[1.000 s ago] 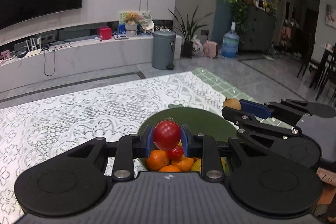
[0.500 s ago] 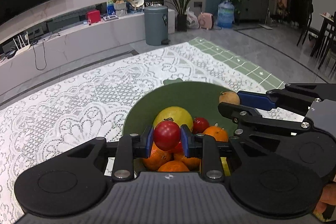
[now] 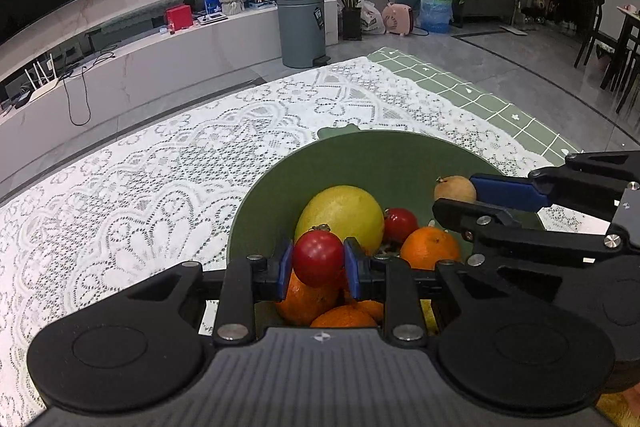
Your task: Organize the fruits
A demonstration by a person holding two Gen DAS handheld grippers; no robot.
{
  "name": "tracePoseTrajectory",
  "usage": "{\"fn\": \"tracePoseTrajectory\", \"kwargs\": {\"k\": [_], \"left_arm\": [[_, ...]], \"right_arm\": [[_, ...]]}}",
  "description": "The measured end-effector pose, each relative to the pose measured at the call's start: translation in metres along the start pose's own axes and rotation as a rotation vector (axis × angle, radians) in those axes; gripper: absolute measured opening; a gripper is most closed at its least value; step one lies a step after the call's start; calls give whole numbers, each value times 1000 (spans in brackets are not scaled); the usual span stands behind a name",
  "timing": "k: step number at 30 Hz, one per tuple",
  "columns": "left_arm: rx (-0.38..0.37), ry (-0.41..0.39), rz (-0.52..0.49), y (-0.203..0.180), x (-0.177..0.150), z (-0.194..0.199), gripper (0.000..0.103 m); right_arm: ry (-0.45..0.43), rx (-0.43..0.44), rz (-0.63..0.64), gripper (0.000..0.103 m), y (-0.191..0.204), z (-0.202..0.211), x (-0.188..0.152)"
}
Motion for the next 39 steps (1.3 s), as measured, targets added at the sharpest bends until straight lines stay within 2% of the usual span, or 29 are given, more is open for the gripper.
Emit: {"fn": "tracePoseTrajectory", "kwargs": {"k": [8, 14, 16, 18, 19, 22, 24, 27, 29, 31, 34, 39], "left_arm": [[-2, 4, -3, 1, -1, 1, 31], [7, -5, 0, 1, -2, 10, 39], [10, -11, 7, 3, -1, 15, 40], [19, -19, 12, 5, -2, 22, 50], [24, -23, 17, 7, -2, 26, 50], [43, -44, 36, 12, -2, 38, 51], [52, -68, 49, 15, -3, 49, 56], [76, -113, 65, 20, -4, 68, 62], [100, -147, 72, 22, -5, 83, 65], [126, -187, 77, 24, -5, 99, 69], [153, -254, 92, 28, -7, 125, 77], [193, -350, 126, 36, -16, 163, 83]], "right_arm": [[15, 1, -3, 21, -1, -3, -1], [-15, 1, -15, 23, -4, 3, 1], [-31, 0, -27, 31, -6, 6, 2], [-51, 3, -43, 35, -9, 11, 3], [-60, 5, -48, 37, -9, 13, 3], [-95, -12, -51, 55, -10, 22, 5], [-134, -26, -55, 64, -11, 31, 7], [-211, -45, -62, 75, -13, 50, 8], [-271, -64, -70, 88, -14, 65, 9], [-334, -78, -90, 93, -17, 82, 9], [-404, -49, -131, 96, -16, 108, 6], [-441, 8, -148, 96, -3, 136, -3]]}}
Point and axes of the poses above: each gripper's, at about its wrist camera, not at the fingertips, and z roughly against the way its jaws point, y to its left, x to its top, the point moved 10 cm from there along -z, roughly the way its jaws point, and after that the axes turned 15 degrees about y, right-handed, at the moved point
